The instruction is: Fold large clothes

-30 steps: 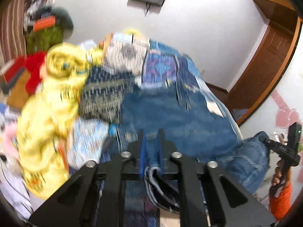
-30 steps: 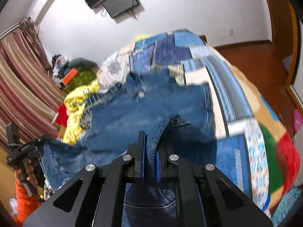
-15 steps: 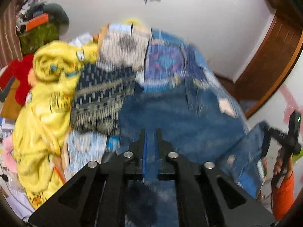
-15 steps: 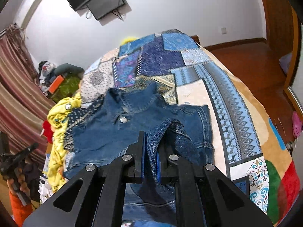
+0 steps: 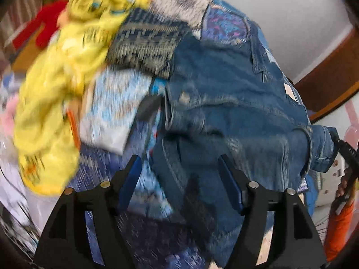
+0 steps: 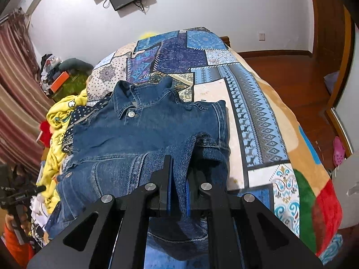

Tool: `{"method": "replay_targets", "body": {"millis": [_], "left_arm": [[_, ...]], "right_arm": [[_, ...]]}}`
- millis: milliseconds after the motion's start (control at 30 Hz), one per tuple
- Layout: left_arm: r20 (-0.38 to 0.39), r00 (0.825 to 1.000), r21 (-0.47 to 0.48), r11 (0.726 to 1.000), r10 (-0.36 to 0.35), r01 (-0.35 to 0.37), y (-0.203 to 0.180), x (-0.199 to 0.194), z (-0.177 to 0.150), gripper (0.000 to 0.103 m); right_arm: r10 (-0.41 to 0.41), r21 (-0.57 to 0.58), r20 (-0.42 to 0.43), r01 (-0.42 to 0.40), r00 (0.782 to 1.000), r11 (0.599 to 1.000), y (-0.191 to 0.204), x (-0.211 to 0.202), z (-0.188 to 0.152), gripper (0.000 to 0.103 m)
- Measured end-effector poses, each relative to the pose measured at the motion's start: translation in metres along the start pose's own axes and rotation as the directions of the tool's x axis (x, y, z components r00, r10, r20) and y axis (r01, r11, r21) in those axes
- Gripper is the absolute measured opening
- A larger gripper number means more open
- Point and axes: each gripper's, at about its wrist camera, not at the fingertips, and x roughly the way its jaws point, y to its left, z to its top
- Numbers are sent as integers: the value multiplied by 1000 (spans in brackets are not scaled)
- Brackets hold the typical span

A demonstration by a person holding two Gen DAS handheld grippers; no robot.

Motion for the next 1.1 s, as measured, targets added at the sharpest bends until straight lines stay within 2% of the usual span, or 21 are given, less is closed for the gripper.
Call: {"method": "replay_targets", "body": {"millis": [67,200,300,400,500,600,667,700,733,800,900,1000,1100], "left_arm": [[-47,998,-52,997,-51,49,6,7,-12,69],[-124,975,-111,979,-184,171,6,20,-36,69],[-157,966,-115,976,-204,187,-2,29,-47,69],[-191,951,-154,964,-245,218,-6,43,-55,71],[-160,952,-214,951,-260,224,-7,49,-59,82],[-162,958,-172,963,-235,207,-18,49,-57,81],[-132,967,-136,970,-217,199,-25,47,-54,55],[-116,976,-117,978,-185,171,-29,44,-53,27],[-107,982,-101,984,-157,146,-33,43,-50,7],[-81,989,-55,991,-124,120,-43,38,-45,5],[-2,999,71,997,-36,36,-65,24,-37,4],[80,995,80,996,-55,49,-72,-1,-19,4],[169,980,62,994,-100,91,-71,-31,10,4]], "right_arm": [[2,2,1,-2,1000,1000,0,-4,-3,8],[2,-1,-1,-2,1000,1000,2,-7,-7,8],[3,-8,-1,-3,1000,1000,4,-9,-11,8],[5,-11,-3,-5,1000,1000,5,-11,-13,8],[8,-14,-3,-8,1000,1000,6,-12,-16,8],[11,-8,-5,-11,1000,1000,6,-11,-19,8],[15,-5,-8,-15,1000,1000,6,-9,-19,8],[17,-3,-8,-18,1000,1000,6,-9,-19,8],[20,-3,-9,-20,1000,1000,6,-10,-19,8],[21,-3,-7,-21,1000,1000,7,-10,-20,8],[24,-8,-10,-24,1000,1000,7,-11,-21,8],[33,-14,-13,-33,999,999,7,-15,-21,8],[63,-12,-5,-63,998,998,7,-22,-18,8]]}}
